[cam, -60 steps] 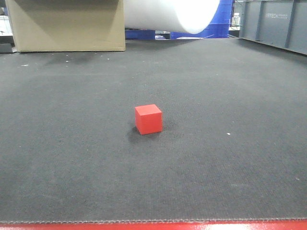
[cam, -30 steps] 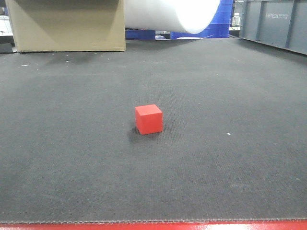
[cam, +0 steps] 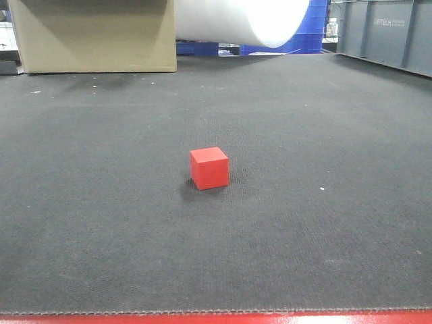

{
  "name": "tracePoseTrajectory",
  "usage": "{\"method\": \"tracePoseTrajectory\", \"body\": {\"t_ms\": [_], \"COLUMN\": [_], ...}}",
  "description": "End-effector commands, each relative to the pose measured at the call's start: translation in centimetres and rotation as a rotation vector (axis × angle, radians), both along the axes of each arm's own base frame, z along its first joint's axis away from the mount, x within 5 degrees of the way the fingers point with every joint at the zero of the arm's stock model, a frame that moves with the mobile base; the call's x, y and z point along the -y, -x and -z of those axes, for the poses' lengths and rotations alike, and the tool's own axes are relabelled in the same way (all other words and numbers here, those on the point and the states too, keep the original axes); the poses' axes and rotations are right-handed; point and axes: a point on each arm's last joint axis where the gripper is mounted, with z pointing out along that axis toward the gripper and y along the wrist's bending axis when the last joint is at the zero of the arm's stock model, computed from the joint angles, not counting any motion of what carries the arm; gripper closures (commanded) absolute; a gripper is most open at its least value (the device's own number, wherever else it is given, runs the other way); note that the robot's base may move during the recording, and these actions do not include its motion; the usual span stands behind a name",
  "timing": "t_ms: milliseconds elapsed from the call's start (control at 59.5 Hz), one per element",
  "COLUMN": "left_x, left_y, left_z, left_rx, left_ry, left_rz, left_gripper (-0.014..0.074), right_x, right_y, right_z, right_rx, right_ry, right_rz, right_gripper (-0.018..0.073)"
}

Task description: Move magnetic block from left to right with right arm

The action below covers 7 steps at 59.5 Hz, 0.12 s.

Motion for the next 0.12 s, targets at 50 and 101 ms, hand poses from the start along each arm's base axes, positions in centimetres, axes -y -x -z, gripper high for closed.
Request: {"method": "tracePoseTrajectory", "body": {"t_ms": [50, 101], "left_x": [0.0, 0.0], "left_y": [0.12, 0.12], "left_z": [-0.53, -0.53], "left_rx": [0.089, 0.089], "left_ry": [0.01, 0.01], "left_rz": [0.002, 0.002], "left_gripper": [0.0713, 0.0713], "right_x": [0.13, 0.13], "right_y": [0.22, 0.22], "right_z": [-1.13, -1.13], "right_rx": [0.119, 0.119], "right_ry": [0.015, 0.015], "right_rz": [0.019, 0.019], "right_gripper": [0.0499, 0.0499]}}
